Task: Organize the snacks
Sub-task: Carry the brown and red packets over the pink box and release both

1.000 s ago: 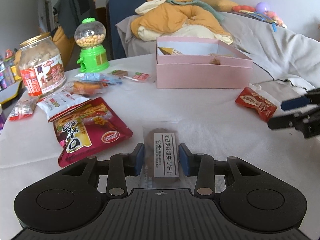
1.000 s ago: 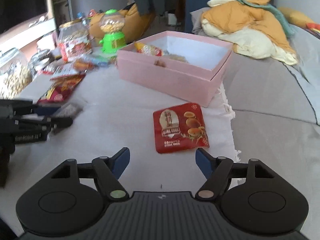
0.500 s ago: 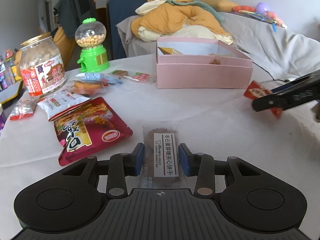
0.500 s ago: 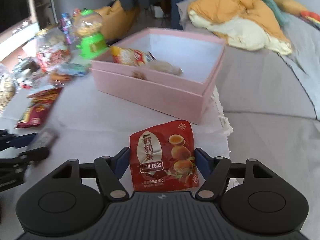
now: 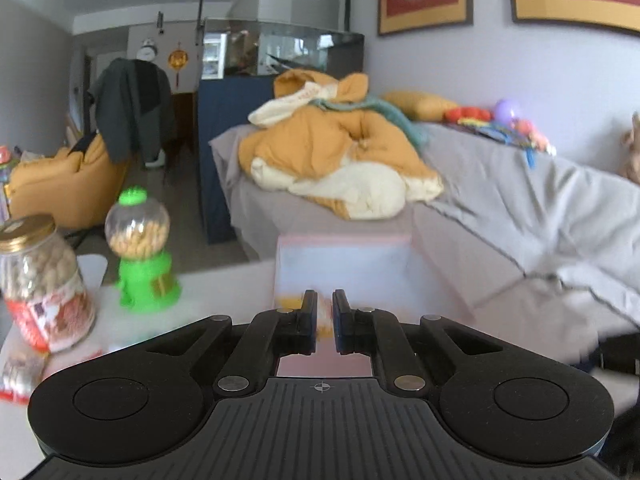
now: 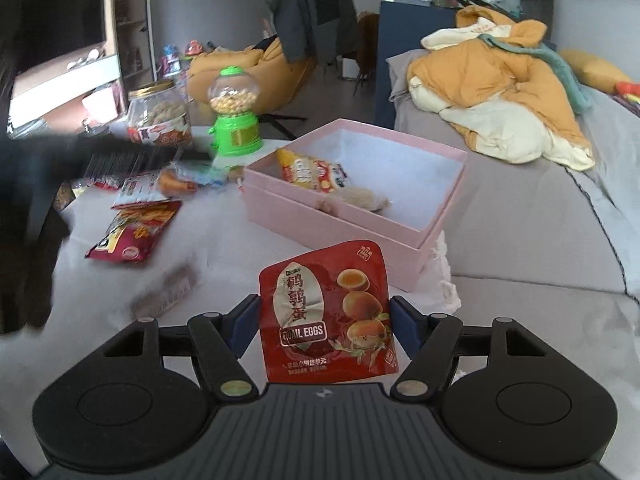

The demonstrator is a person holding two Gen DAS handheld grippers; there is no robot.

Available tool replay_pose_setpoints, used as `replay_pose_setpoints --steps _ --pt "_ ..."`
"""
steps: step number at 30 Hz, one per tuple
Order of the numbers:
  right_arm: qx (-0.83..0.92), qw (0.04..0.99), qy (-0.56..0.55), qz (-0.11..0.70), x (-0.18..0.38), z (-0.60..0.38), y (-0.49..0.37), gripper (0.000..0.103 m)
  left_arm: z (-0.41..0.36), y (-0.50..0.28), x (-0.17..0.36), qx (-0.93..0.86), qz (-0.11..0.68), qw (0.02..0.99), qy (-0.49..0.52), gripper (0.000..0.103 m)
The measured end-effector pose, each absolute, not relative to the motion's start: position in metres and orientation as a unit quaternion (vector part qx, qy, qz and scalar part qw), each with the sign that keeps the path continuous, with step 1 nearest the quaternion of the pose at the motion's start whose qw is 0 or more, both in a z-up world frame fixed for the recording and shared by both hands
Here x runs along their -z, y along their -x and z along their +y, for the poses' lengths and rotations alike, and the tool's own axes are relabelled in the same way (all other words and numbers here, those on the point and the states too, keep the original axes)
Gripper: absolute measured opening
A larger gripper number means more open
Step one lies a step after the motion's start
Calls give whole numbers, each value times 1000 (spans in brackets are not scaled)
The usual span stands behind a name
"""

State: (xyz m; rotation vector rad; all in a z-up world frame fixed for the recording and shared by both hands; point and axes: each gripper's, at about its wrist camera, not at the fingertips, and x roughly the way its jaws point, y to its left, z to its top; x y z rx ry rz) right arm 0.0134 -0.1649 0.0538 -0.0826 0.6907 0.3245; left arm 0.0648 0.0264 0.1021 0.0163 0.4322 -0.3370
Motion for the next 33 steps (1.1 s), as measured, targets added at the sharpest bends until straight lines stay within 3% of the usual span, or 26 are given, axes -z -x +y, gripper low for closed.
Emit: replay_pose_setpoints --steps 3,8,18,20,22,33 --pt "-163 925 24 343 -47 -174 -12 70 34 -64 -94 171 249 953 -10 12" --pt "-168 922 43 347 -27 -170 -10 70 56 -41 -45 211 386 897 40 13" --pt "-148 918 29 368 10 -165 -21 72 -1 0 -18 175 388 894 -144 27" --pt "-142 922 36 360 12 -167 -15 73 -8 -2 -16 176 395 889 -152 38" --pt "-143 923 32 356 13 -170 -12 74 -14 -1 -12 184 401 884 -157 55" --pt "-144 924 23 354 14 -173 -12 75 3 -13 -9 184 409 886 -113 61"
